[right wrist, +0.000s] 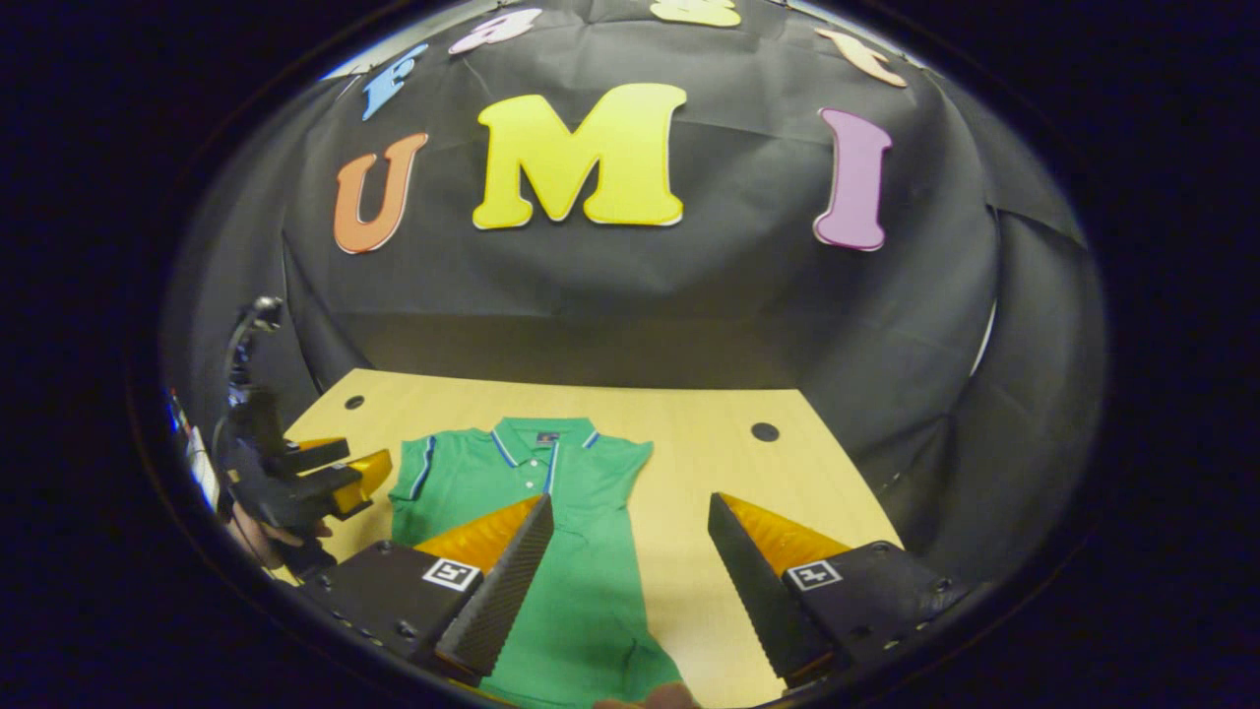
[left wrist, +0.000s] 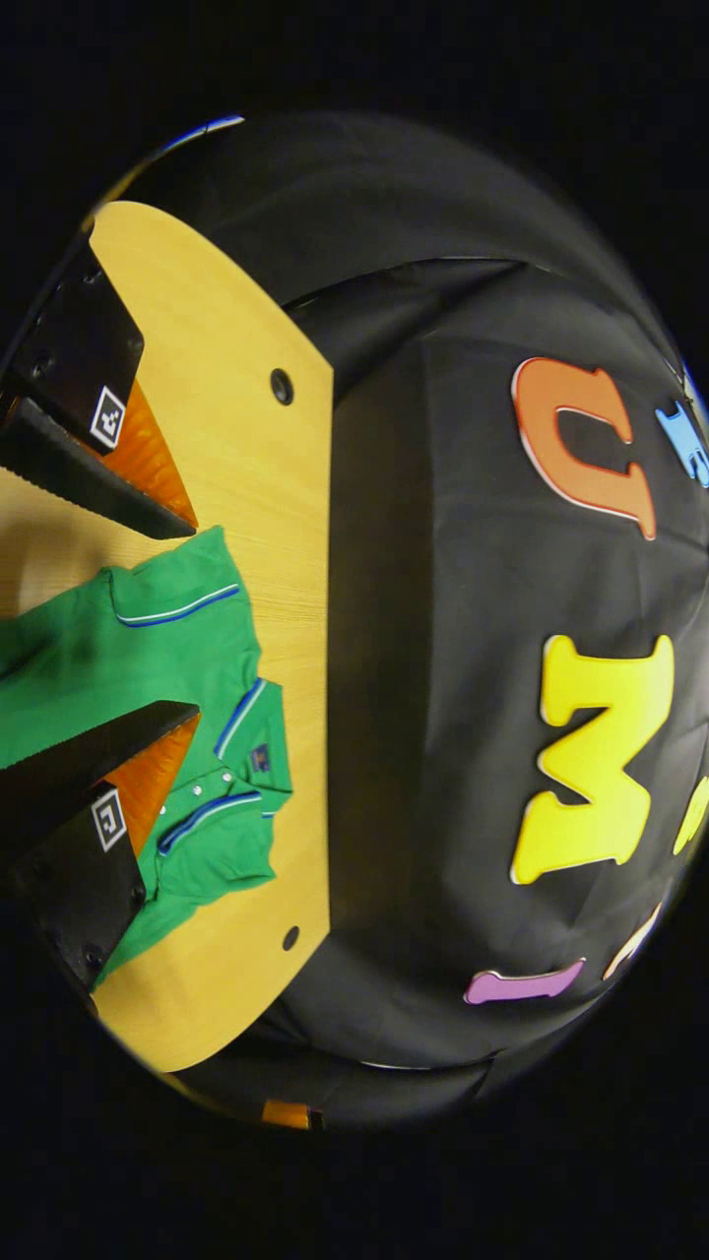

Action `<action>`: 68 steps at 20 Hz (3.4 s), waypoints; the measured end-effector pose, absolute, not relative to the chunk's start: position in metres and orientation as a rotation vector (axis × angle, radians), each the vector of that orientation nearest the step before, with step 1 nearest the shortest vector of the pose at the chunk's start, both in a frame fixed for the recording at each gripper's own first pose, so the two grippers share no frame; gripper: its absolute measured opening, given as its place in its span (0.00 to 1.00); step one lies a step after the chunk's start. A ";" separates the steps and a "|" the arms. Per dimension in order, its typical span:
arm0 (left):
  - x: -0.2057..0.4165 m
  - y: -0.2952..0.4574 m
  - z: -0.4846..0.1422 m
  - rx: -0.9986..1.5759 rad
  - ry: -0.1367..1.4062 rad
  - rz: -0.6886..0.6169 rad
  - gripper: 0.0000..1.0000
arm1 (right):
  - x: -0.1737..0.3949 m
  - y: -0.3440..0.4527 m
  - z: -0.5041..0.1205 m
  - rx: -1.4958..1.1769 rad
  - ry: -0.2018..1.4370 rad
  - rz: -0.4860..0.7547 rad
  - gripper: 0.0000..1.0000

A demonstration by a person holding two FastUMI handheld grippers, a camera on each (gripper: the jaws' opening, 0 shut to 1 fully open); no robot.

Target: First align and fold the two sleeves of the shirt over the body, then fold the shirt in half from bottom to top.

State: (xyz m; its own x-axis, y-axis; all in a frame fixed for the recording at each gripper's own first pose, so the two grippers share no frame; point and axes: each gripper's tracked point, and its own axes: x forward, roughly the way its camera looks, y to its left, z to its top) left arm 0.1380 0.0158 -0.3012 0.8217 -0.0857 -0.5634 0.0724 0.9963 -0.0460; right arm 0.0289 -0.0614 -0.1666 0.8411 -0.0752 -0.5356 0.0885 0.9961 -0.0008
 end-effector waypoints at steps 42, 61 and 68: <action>0.185 -0.030 -0.290 -0.088 0.595 -0.208 0.06 | -0.008 -0.095 -0.206 0.201 0.692 -0.162 0.96; 0.151 -0.095 -0.262 -0.097 0.526 -0.186 1.00 | -0.027 -0.124 -0.162 0.109 0.549 -0.148 0.96; 0.094 -0.046 -0.192 -0.112 0.408 -0.133 1.00 | -0.033 -0.074 -0.134 0.043 0.457 -0.055 0.96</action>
State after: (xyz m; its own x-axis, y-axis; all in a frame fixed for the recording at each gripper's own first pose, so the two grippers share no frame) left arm 0.0941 -0.0464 -0.1920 0.9093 -0.1513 -0.3877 0.1062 0.9851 -0.1352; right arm -0.0325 -0.0742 -0.1340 0.8962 -0.0431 -0.4417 0.0625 0.9976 0.0295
